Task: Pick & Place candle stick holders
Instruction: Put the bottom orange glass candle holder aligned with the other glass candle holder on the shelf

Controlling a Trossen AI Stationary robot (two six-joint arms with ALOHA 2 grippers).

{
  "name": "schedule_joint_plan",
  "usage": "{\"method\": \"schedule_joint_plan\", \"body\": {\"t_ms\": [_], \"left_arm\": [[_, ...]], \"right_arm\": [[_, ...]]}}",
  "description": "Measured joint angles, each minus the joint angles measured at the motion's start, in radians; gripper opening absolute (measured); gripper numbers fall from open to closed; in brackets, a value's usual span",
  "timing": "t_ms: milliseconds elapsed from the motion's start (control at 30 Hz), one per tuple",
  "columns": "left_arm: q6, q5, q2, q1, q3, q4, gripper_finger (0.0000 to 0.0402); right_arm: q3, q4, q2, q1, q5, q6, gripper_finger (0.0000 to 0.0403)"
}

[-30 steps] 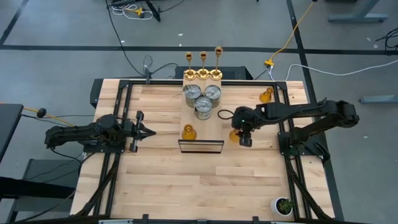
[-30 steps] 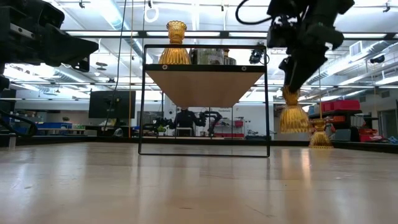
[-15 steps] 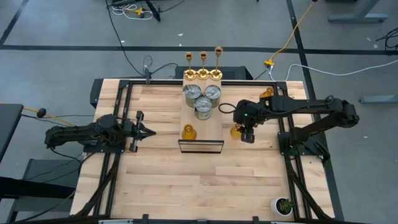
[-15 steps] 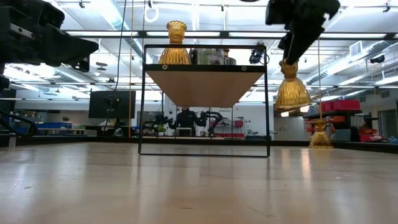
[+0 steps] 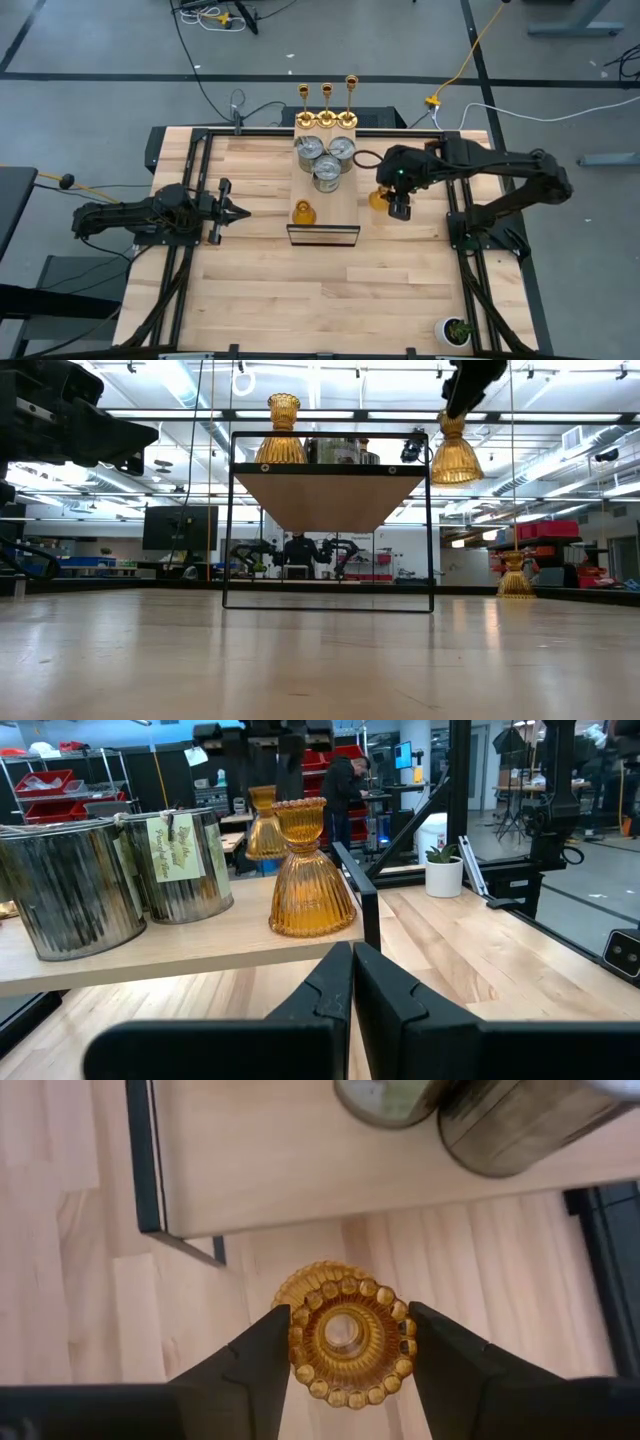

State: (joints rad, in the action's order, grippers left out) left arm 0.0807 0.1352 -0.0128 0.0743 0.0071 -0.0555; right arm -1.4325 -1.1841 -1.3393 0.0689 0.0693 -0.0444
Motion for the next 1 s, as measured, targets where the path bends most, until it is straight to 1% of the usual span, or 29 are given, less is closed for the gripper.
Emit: {"method": "schedule_joint_plan", "body": {"t_ms": [233,533,833,1000], "left_arm": [[0.0,0.0,0.0,0.0,0.0,0.0,0.0019],[0.0,0.0,0.0,0.0,0.0,0.0,0.0019],[0.0,0.0,0.0,0.0,0.0,0.0,0.0018],[0.0,0.0,0.0,0.0,0.0,0.0,0.0019]], "right_arm": [[-0.119,-0.041,-0.076,0.0,0.002,0.005,0.0177],[-0.258,-0.045,-0.187,-0.016,0.001,0.06,0.0177],[-0.356,-0.034,-0.297,-0.069,-0.004,0.105,0.0177],[-0.388,-0.016,-0.341,-0.089,-0.007,0.116,0.0177]]}}
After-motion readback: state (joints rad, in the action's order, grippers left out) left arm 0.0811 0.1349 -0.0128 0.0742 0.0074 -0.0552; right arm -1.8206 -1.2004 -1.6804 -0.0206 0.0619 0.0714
